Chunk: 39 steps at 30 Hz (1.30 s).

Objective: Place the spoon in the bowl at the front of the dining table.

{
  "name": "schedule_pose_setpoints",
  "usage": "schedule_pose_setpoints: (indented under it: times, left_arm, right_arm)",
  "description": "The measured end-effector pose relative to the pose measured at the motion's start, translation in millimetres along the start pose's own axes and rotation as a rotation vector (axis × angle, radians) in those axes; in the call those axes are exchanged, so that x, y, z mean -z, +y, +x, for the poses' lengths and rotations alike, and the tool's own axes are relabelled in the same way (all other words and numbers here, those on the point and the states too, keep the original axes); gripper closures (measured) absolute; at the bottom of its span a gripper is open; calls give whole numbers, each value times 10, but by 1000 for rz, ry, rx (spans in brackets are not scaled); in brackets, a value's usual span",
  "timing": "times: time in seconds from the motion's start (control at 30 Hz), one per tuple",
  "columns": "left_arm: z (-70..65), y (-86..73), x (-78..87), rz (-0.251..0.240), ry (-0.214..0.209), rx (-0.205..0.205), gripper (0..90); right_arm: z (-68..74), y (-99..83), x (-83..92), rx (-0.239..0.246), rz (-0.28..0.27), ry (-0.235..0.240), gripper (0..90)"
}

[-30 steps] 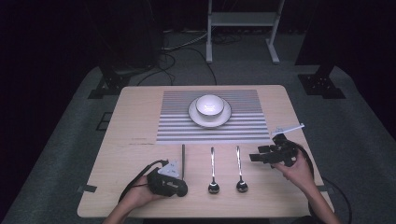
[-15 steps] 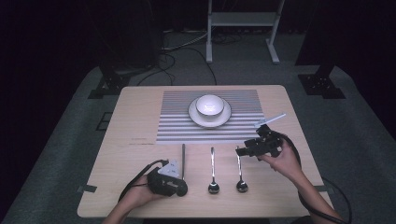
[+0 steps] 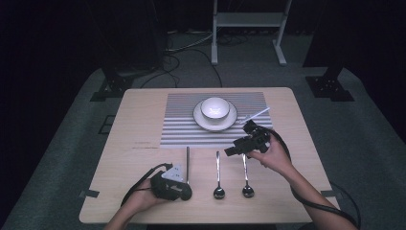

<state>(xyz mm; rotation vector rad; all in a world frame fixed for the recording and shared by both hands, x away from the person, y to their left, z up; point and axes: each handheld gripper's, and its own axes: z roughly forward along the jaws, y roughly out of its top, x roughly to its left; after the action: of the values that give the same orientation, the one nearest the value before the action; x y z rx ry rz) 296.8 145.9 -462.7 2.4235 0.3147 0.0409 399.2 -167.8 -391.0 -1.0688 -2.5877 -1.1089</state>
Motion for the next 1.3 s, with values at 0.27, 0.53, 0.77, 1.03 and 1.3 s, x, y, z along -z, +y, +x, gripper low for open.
schedule_pose_setpoints:
  times: [0.27,0.53,0.77,1.03,1.3]
  left_arm:
    - [-1,-2,0,-2,0,-2,712]
    - [-1,-2,2,0,0,-6,712]
    - [-1,-1,2,0,-1,-7,712]
    - [2,-1,4,2,0,-17,712]
    - [2,-2,1,0,2,-19,712]
  right_arm:
    - [57,187,-134,8,36,28,300]
    - [89,362,-229,5,53,46,307]
    - [117,480,-355,2,83,62,309]
    - [178,618,-496,9,111,70,311]
    - [235,718,-677,9,140,89,322]
